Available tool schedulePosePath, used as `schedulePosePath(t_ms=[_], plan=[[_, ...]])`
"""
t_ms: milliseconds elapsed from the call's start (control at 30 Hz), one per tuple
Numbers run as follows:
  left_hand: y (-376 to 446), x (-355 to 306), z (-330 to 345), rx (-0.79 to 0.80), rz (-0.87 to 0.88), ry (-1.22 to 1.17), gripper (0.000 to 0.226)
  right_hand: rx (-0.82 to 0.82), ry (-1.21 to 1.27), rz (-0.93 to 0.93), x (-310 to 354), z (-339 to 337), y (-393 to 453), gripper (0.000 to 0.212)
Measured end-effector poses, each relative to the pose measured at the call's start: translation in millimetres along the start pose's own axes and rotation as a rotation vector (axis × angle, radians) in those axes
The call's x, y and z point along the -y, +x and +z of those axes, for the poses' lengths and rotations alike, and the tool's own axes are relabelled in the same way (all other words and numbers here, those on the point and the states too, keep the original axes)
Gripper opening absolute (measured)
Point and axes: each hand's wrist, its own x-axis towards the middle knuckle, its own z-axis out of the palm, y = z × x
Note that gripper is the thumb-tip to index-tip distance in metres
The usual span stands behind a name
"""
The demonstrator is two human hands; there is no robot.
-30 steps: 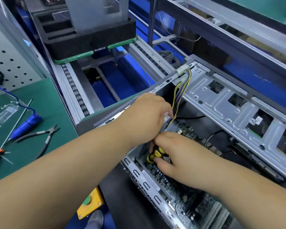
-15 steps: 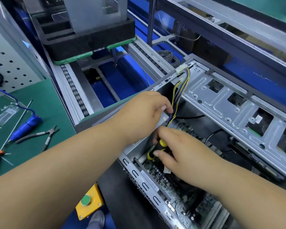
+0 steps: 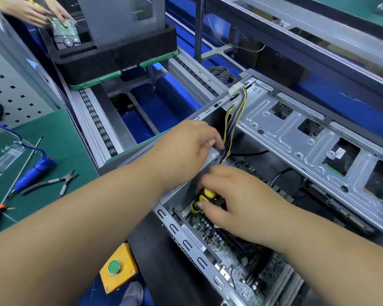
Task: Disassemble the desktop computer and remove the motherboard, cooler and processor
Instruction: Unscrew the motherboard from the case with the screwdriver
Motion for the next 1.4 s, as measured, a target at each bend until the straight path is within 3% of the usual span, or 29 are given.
schedulePosePath(t_ms=[167,367,467,633,900,1033,1200,1300,1400], plan=[[0.3,0.4,0.7,-0.003,-0.006,0.004,0.03,0.01,-0.065,0.039,-0.2,1.6,3.8,0.043],[0.7,1.3,0.4,0.003,-0.016,0.019,0.03,-0.033,0.1,0.019,0.8,-0.3,2.3,0.023],[1.2,1.7,0.2,0.004,0.005,0.027,0.03,-0.036,0.0,-0.009,1.4,0.6,-0.1,0.016],[0.8,1.3,1.0,0.002,-0.003,0.024,0.03,-0.026,-0.118,0.091,0.6,1.6,3.0,0.041],[1.0,0.9,0.3,-0.007,0.003,0.016,0.03,-0.01,0.0,0.034,2.9,3.4,2.1,0.018],[0.7,0.8,1.1,-0.003,0.004,0.029,0.029,-0.012,-0.161,0.073,2.8,6.7,5.2,0.039],[0.6,0.8,-0.2,-0.006,-0.005,0.019,0.03,-0.042,0.039,0.068,0.2,5.7,4.0,0.02],[0.3,1.1,-0.2,-0.008,0.003,0.021,0.03,-0.025,0.027,0.037,1.1,5.9,1.5,0.017],[0.0,1.9,0.5,-0.016,0.014,0.02,0.03,-0.03,-0.097,0.071,-0.9,7.7,2.6,0.035]])
